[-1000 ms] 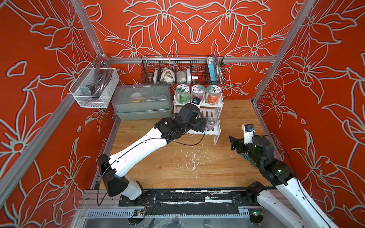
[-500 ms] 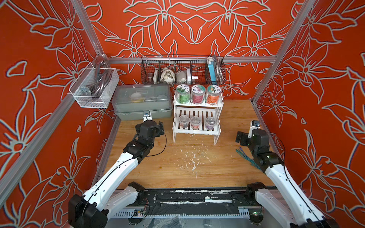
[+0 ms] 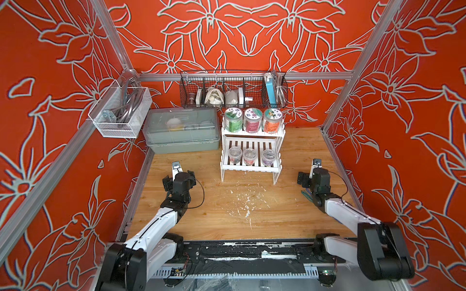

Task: Place the seed container on the shelf
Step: Reset both arms

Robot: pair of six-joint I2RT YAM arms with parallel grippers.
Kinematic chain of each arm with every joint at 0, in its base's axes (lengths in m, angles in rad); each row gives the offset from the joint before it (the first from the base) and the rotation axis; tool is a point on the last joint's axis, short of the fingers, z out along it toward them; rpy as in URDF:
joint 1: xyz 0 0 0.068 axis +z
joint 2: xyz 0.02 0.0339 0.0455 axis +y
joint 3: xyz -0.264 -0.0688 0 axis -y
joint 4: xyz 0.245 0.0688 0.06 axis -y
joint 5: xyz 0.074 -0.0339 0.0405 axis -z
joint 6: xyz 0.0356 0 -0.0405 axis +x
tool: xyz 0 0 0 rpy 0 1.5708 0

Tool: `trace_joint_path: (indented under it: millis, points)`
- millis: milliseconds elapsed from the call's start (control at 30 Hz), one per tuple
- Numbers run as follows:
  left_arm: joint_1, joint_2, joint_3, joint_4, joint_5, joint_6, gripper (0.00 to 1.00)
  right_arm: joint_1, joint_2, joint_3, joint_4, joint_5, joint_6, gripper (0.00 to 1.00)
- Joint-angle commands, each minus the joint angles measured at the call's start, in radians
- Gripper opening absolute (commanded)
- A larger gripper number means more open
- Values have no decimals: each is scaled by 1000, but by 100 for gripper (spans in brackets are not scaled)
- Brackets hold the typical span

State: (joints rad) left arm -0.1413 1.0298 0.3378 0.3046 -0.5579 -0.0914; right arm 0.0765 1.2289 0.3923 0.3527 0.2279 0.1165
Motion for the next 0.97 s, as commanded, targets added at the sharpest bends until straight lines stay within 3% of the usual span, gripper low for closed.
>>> trace_joint_path:
  millis: [0,133,233,333,433,500,933]
  points:
    - [28,65,-71,258,96,22,98,-5,41,15,138,4,-58,100]
    - [65,193,-85,422,176,44,98,-6,57,-31,256,-39,-112,100]
    - [97,285,-81,493,226,34,98,-11,214,-159,674,-23,-117,100]
    - [101,328,-71,511,283,53,98,-20,150,-94,457,-70,-116,100]
    - [101,400,-60,563,299,69,98,-20,189,-78,474,-53,-113,100]
    - [106,376,-45,499,309,58,98,-20,192,-78,469,-53,-113,100]
    - [106,380,-48,510,308,61,98,-21,185,-72,451,-53,-115,100]
